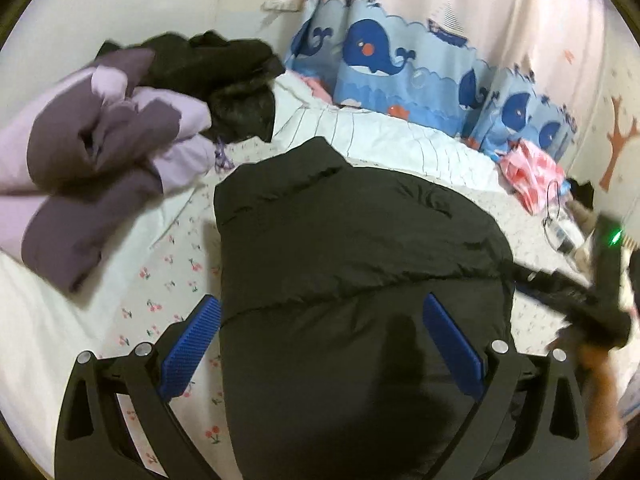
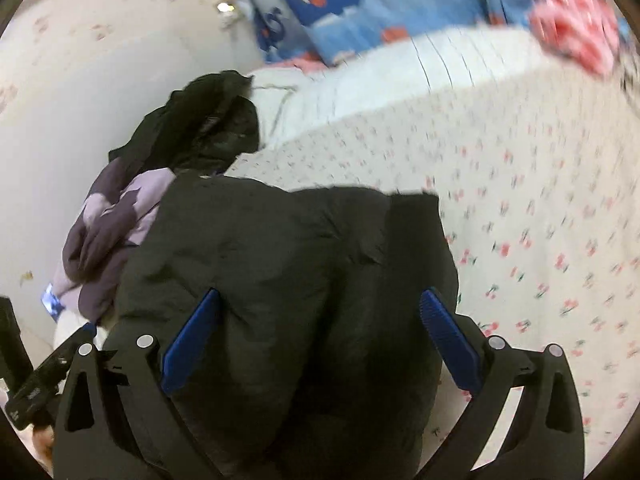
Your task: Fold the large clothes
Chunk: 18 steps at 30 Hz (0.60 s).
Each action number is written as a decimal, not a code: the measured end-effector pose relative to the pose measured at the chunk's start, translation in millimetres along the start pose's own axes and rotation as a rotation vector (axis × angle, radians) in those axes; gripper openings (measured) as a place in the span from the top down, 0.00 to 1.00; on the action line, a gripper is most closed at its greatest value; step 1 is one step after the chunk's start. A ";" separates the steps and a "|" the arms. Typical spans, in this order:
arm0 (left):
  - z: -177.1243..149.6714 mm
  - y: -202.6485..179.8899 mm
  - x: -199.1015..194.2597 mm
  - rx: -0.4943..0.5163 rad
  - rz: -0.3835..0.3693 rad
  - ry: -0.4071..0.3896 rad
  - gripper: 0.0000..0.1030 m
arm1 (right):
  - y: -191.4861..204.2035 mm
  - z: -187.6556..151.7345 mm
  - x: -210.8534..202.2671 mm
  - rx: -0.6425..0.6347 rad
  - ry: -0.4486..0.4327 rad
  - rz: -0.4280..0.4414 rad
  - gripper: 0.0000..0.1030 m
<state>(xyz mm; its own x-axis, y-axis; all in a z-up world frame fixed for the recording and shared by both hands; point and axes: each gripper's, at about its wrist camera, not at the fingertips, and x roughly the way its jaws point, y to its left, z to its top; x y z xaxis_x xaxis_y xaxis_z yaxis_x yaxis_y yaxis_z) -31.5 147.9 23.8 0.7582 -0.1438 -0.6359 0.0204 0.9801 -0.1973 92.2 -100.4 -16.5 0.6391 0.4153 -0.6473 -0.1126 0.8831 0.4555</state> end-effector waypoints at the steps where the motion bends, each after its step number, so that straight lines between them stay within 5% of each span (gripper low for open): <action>1: 0.2 0.3 -0.2 0.001 0.014 -0.007 0.06 | -6.6 -5.5 2.9 0.017 0.008 0.009 0.07; 10: -1.8 -20.5 -8.1 0.128 0.082 -0.074 0.06 | -25.1 -14.7 13.3 0.051 0.048 0.033 0.07; 18: -2.0 -24.9 -17.7 0.135 0.093 -0.099 0.06 | 27.6 -18.7 -29.5 -0.183 -0.136 -0.101 0.07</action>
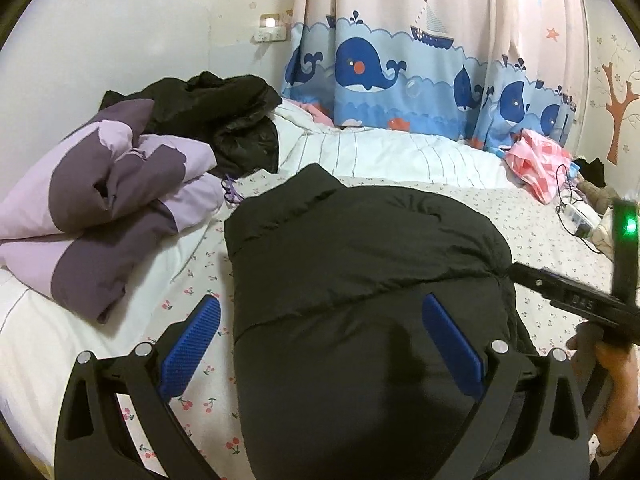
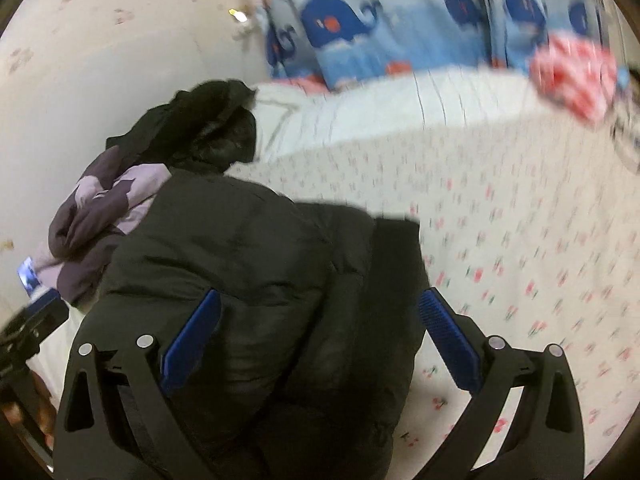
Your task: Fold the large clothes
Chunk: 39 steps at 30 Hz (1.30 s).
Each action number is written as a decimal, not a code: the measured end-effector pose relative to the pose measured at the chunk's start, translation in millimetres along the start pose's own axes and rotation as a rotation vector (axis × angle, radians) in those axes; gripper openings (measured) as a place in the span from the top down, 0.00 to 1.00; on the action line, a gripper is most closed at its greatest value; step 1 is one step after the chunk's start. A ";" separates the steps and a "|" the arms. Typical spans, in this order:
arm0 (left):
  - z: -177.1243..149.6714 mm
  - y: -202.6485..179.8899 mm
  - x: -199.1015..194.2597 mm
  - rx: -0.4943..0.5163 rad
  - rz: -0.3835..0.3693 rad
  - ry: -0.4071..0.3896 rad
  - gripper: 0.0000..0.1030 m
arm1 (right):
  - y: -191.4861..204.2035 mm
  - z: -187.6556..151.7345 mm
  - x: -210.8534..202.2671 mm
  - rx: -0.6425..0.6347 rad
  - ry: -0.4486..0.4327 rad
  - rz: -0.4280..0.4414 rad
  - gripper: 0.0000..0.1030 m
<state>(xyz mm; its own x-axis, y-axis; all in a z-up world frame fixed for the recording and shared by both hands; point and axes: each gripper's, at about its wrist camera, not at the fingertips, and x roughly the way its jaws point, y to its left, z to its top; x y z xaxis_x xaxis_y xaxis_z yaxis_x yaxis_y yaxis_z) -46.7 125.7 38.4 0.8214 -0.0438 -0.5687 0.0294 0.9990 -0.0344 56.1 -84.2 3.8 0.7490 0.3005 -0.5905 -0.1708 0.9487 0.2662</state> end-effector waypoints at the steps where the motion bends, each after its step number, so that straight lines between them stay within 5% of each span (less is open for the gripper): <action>1: 0.3 -0.2 -1.2 0.000 0.005 -0.005 0.06 | 7.0 1.2 -5.3 -0.029 -0.019 -0.007 0.07; 12: 2.1 -1.1 -12.8 -0.042 0.023 -0.041 0.06 | 66.4 -3.4 -36.8 -0.265 -0.103 -0.060 0.07; 30: 3.4 -4.9 -20.3 -0.023 0.089 -0.076 0.06 | 77.3 -7.8 -34.0 -0.283 -0.099 -0.048 0.07; 39: 2.8 -15.7 -14.9 0.001 0.066 0.005 0.06 | 73.0 -8.5 -28.6 -0.272 -0.070 -0.069 0.07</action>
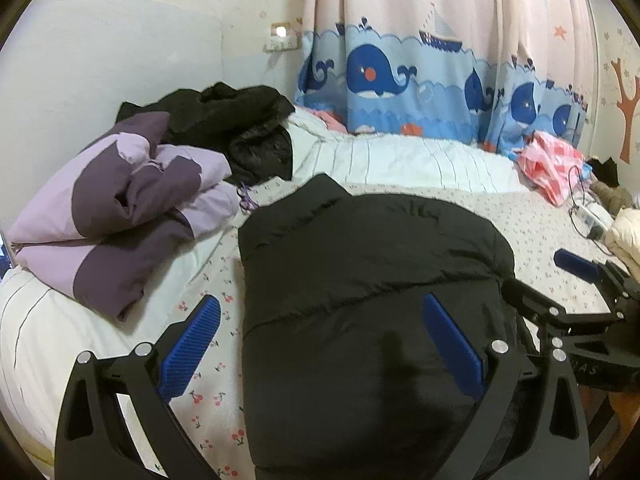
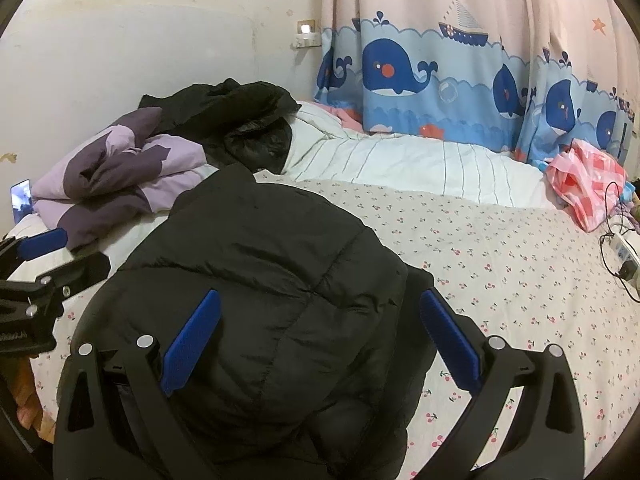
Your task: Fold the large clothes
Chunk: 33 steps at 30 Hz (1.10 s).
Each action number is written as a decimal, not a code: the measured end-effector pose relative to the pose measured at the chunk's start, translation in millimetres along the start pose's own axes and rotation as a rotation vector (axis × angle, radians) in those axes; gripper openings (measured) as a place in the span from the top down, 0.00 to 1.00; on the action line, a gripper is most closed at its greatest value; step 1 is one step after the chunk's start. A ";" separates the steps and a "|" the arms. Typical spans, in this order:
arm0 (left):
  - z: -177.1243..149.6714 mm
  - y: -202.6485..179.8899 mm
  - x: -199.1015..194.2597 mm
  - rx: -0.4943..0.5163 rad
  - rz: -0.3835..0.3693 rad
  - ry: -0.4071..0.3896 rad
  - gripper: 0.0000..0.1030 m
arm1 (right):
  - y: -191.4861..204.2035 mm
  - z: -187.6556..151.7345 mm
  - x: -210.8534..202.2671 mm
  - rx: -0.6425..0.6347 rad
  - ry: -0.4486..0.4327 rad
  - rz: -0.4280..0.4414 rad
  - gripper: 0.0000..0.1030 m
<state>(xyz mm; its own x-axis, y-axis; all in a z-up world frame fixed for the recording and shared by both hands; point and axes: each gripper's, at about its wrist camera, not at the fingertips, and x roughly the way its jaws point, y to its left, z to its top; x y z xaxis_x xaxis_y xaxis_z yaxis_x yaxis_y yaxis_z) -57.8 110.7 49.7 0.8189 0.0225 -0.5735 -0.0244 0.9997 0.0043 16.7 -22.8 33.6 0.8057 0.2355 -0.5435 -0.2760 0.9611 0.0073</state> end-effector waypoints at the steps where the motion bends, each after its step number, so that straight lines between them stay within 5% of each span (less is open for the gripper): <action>1: 0.3 -0.3 2.7 -0.002 -0.005 0.022 0.06 | -1.7 -0.4 1.1 0.004 0.007 -0.006 0.07; 21: 1.1 10.6 22.6 -0.125 0.017 0.193 0.06 | -0.6 1.7 16.5 0.019 0.117 -0.032 0.07; 33: 3.4 3.1 15.7 -0.099 0.047 0.169 0.06 | -2.9 10.7 4.0 0.059 0.133 0.004 0.07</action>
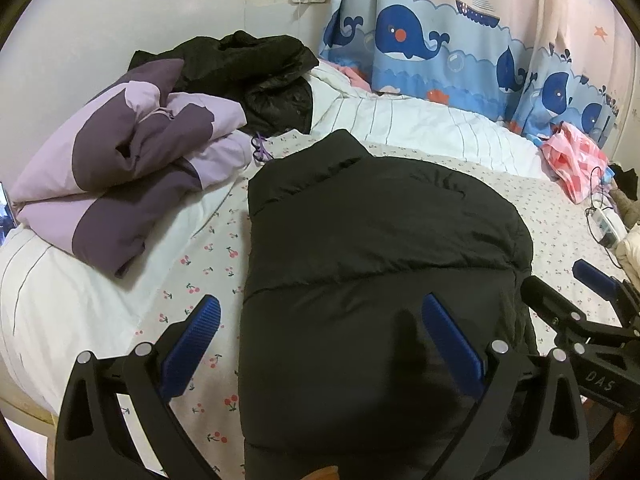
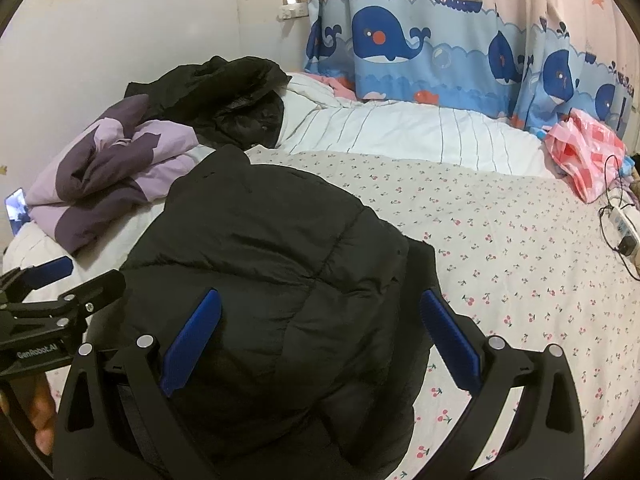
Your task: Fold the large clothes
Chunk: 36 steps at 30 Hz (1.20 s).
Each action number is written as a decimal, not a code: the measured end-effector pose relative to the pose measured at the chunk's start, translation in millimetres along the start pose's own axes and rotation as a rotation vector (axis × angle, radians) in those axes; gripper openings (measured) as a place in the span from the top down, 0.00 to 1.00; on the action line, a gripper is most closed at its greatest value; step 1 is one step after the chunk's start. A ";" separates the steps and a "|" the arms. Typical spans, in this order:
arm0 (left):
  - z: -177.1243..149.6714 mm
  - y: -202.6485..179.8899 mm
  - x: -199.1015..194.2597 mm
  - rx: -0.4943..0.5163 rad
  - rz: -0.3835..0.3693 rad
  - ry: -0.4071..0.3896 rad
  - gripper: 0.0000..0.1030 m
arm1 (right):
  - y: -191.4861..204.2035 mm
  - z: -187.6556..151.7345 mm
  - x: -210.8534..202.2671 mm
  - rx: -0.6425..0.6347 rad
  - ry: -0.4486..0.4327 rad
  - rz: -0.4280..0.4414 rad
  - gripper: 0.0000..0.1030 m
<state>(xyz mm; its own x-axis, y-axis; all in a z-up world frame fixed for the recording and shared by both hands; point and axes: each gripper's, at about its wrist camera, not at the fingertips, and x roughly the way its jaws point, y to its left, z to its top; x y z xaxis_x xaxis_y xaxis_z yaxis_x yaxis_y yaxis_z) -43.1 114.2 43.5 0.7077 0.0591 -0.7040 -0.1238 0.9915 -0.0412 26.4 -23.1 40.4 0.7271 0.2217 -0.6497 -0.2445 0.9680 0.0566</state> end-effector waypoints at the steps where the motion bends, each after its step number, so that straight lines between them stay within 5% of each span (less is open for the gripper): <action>1: 0.0 0.4 -0.2 -0.001 -0.003 0.002 0.06 | -0.6 0.5 -0.8 0.004 0.005 0.004 0.07; 36: -0.8 -4.9 -7.4 -0.007 -0.012 0.011 0.06 | 3.3 2.5 -4.0 -0.019 0.065 -0.007 0.07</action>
<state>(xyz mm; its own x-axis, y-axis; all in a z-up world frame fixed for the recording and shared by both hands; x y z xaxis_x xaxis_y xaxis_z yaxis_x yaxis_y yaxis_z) -48.3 108.8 48.4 0.7016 0.0460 -0.7110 -0.1199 0.9913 -0.0543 24.2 -20.5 45.1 0.6855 0.2066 -0.6982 -0.2524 0.9669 0.0383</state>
